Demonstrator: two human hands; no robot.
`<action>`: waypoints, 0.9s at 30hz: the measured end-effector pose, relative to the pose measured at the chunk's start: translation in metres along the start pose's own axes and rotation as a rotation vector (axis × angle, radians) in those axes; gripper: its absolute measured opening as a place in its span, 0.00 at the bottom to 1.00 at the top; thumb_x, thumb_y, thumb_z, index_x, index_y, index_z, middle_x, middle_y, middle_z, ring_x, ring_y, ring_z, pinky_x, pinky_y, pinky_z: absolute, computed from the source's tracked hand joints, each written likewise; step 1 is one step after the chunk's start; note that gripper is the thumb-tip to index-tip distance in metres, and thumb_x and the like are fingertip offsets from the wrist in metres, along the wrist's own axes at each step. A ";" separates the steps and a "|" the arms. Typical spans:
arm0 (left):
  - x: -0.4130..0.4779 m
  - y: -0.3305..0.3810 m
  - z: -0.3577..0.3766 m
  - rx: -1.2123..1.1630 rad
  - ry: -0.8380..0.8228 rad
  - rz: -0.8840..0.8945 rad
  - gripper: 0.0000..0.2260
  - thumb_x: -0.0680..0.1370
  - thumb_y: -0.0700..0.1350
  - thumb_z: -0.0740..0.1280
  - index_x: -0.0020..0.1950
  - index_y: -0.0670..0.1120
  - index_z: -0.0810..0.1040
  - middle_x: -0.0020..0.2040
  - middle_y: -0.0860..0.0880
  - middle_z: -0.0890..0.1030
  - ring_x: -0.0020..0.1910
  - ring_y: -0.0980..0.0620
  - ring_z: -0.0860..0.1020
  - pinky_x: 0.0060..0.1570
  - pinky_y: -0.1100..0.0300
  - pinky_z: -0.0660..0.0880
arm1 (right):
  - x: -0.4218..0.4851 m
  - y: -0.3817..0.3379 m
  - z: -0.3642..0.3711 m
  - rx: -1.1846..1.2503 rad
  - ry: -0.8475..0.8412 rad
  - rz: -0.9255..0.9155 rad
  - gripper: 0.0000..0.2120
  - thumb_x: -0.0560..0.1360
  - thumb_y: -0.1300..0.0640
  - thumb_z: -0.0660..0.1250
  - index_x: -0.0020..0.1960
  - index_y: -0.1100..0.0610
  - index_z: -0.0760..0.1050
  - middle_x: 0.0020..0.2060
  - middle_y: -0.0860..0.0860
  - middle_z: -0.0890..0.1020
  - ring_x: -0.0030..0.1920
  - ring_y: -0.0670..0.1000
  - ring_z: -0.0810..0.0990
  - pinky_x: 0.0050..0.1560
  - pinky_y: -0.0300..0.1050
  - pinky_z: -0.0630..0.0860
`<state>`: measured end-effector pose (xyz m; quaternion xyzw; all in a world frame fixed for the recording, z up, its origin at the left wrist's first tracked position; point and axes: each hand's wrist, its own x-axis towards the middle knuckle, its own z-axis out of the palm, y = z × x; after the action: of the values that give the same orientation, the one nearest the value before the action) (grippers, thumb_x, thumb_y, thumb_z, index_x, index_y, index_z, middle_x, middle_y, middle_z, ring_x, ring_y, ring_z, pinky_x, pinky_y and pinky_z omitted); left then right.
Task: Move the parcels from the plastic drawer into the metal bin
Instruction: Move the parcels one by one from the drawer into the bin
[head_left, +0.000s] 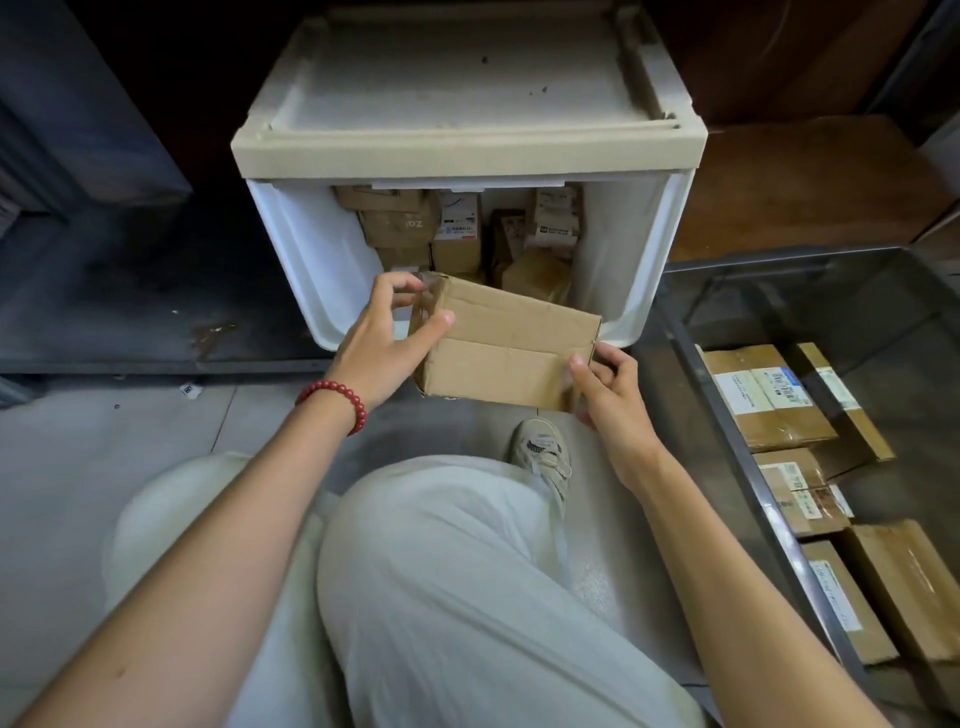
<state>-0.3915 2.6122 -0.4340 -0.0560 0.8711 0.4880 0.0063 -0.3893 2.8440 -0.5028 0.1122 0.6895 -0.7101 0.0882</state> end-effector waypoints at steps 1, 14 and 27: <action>0.001 -0.001 0.003 0.013 0.007 -0.006 0.17 0.75 0.61 0.65 0.58 0.61 0.63 0.60 0.58 0.70 0.61 0.51 0.72 0.56 0.41 0.76 | 0.000 -0.001 -0.001 0.026 0.016 0.013 0.21 0.80 0.50 0.62 0.69 0.53 0.60 0.52 0.45 0.79 0.42 0.35 0.77 0.40 0.32 0.72; -0.002 0.010 0.022 -0.153 -0.054 -0.135 0.19 0.71 0.73 0.55 0.58 0.69 0.70 0.61 0.55 0.77 0.59 0.51 0.77 0.51 0.48 0.79 | -0.003 -0.007 -0.018 0.056 -0.086 0.069 0.27 0.77 0.39 0.60 0.74 0.43 0.62 0.61 0.48 0.79 0.58 0.52 0.80 0.61 0.55 0.76; 0.003 0.006 0.023 -0.031 -0.024 -0.115 0.37 0.60 0.81 0.54 0.61 0.63 0.74 0.62 0.51 0.72 0.61 0.51 0.72 0.64 0.49 0.68 | -0.002 -0.011 -0.026 0.163 -0.069 0.073 0.24 0.77 0.41 0.64 0.66 0.54 0.72 0.45 0.44 0.83 0.30 0.41 0.70 0.36 0.38 0.63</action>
<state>-0.3961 2.6343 -0.4411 -0.1001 0.8586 0.5008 0.0440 -0.3896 2.8706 -0.4922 0.1195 0.6213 -0.7637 0.1285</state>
